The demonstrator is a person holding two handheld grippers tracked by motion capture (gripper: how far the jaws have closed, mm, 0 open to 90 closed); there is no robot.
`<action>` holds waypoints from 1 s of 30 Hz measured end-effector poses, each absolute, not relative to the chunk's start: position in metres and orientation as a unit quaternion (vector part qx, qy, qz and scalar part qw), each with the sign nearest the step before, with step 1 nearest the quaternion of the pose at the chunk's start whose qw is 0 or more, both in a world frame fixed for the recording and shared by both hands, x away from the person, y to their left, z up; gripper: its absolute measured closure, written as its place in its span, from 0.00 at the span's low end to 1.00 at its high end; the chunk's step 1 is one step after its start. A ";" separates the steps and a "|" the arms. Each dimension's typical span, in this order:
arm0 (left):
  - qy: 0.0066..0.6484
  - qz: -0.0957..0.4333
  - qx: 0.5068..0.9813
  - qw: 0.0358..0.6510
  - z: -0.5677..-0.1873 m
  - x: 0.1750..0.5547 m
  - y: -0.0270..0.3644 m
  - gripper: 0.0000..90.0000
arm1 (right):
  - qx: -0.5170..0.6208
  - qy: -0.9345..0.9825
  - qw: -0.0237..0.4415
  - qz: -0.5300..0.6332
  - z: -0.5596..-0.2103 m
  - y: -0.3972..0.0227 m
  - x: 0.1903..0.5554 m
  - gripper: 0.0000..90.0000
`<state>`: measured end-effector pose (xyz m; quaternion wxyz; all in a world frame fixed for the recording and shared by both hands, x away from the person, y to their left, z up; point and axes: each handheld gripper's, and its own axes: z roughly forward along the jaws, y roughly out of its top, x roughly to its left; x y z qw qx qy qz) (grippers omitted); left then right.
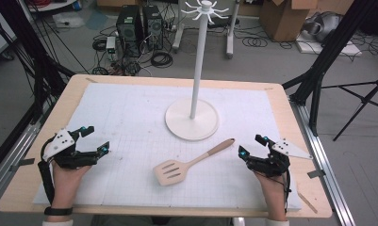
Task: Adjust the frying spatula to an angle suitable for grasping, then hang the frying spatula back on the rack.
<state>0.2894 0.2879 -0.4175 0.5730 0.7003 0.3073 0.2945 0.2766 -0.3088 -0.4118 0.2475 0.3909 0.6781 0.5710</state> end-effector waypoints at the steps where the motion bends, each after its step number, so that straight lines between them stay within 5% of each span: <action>1: 0.307 0.295 0.700 0.573 -0.417 0.289 0.288 0.18 | 0.391 0.678 0.248 0.571 -0.412 -0.309 0.277 0.16; 30: 0.287 0.273 0.683 0.614 -0.412 0.288 0.285 0.18 | 0.392 0.672 0.256 0.574 -0.407 -0.312 0.271 0.16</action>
